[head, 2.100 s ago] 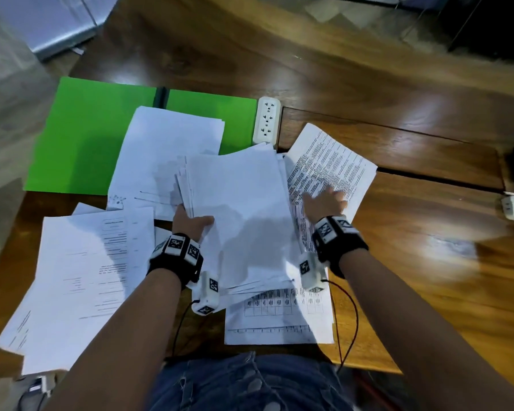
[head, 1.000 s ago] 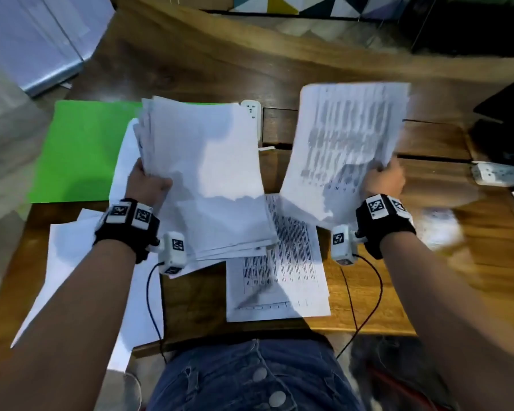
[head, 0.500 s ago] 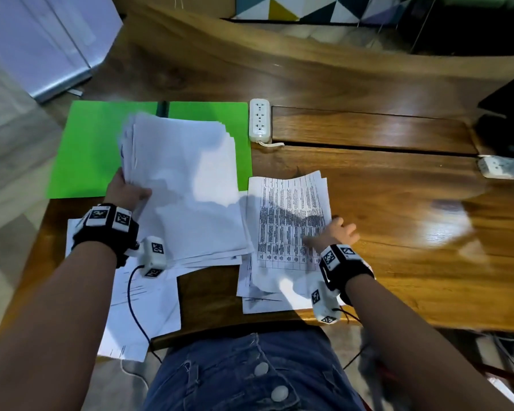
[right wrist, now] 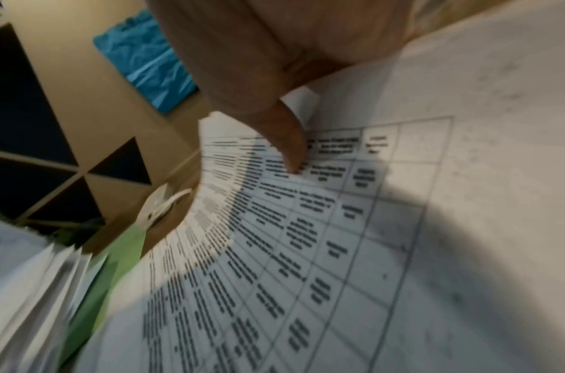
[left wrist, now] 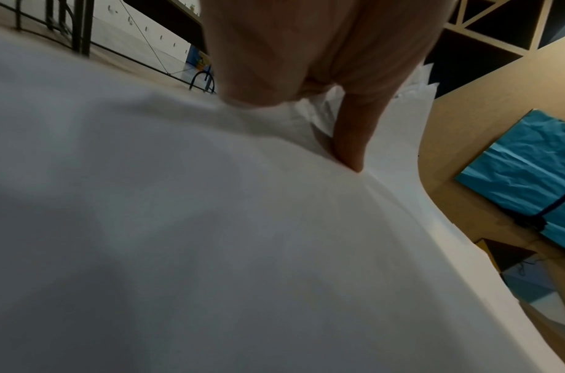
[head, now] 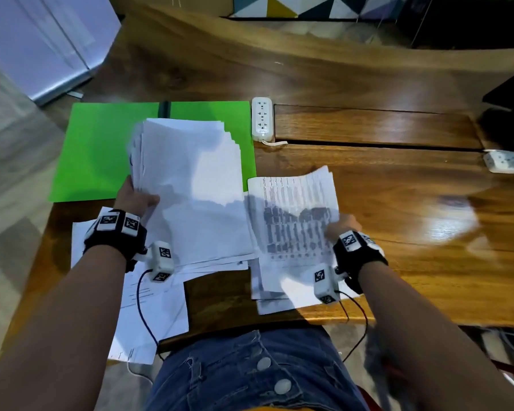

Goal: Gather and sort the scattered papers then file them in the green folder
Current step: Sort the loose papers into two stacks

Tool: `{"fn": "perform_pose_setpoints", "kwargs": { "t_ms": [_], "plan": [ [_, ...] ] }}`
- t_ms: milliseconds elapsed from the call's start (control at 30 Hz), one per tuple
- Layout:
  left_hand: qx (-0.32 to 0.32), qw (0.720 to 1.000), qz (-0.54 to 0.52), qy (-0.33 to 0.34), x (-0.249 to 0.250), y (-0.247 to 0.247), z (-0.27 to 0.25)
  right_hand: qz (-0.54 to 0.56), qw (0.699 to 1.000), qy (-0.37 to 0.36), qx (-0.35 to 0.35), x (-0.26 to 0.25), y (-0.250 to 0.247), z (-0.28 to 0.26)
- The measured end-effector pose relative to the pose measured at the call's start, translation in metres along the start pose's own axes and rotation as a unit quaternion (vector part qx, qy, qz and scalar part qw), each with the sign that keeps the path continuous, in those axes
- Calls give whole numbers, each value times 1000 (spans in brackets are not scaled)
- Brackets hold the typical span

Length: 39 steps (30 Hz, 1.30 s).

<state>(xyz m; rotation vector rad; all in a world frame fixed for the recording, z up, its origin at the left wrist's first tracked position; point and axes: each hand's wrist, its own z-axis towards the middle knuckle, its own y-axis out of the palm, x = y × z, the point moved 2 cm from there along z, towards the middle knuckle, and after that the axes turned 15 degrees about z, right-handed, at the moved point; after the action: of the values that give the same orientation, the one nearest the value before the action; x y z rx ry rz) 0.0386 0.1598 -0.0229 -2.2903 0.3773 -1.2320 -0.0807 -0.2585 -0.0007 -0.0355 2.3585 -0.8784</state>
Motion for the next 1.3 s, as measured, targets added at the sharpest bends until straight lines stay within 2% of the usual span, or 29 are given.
{"fn": "perform_pose_setpoints", "kwargs": {
  "t_ms": [133, 233, 300, 367, 433, 533, 633, 800, 900, 1000, 1067, 1100, 1167, 1200, 1233, 1300],
  "plan": [
    [-11, 999, 26, 13, 15, 15, -12, 51, 991, -63, 104, -27, -54, 11],
    [-19, 998, 55, 15, 27, 35, -24, 140, 966, -122, 179, -53, -97, 17],
    [-42, 997, 58, 17, 34, 53, -31, 183, 951, -147, 203, -68, -117, 26],
    [-58, 995, 77, 22, 40, 75, -39, 214, 947, -152, 185, -79, -121, 35],
    [-59, 994, 92, 29, 44, 98, -47, 232, 952, -142, 138, -83, -108, 40],
    [-76, 990, 115, 26, 55, 126, -61, 181, 975, -119, 58, -74, -67, 40],
    [-113, 989, 91, -8, 58, 143, -54, 129, 988, -87, 3, -63, -27, 31],
    [-124, 992, 1, -32, 72, 148, -54, 72, 997, -26, -13, -58, 11, 26],
    [-141, 989, 31, -24, 79, 140, -52, 20, 1000, -12, 8, -58, 25, 31],
    [-126, 989, 78, -1, 80, 110, -39, -14, 1000, -1, -21, -66, 40, 30],
    [-59, 993, 98, -8, 79, 81, -26, -11, 999, 3, -31, -72, 49, 32],
    [-1, 992, 124, -18, 74, 64, -14, -12, 999, 7, -32, -74, 53, 32],
    [82, 973, 209, -59, 66, 31, 0, -24, 999, 19, -26, -77, 59, 33],
    [97, 954, 275, -75, 62, 18, 4, -29, 999, 23, -25, -77, 59, 34],
    [84, 931, 347, -79, 56, 8, 7, -35, 999, 23, -25, -77, 59, 35],
    [4, 879, 474, -39, 48, -1, 2, -47, 998, 24, -24, -75, 58, 36]
  ]
}}
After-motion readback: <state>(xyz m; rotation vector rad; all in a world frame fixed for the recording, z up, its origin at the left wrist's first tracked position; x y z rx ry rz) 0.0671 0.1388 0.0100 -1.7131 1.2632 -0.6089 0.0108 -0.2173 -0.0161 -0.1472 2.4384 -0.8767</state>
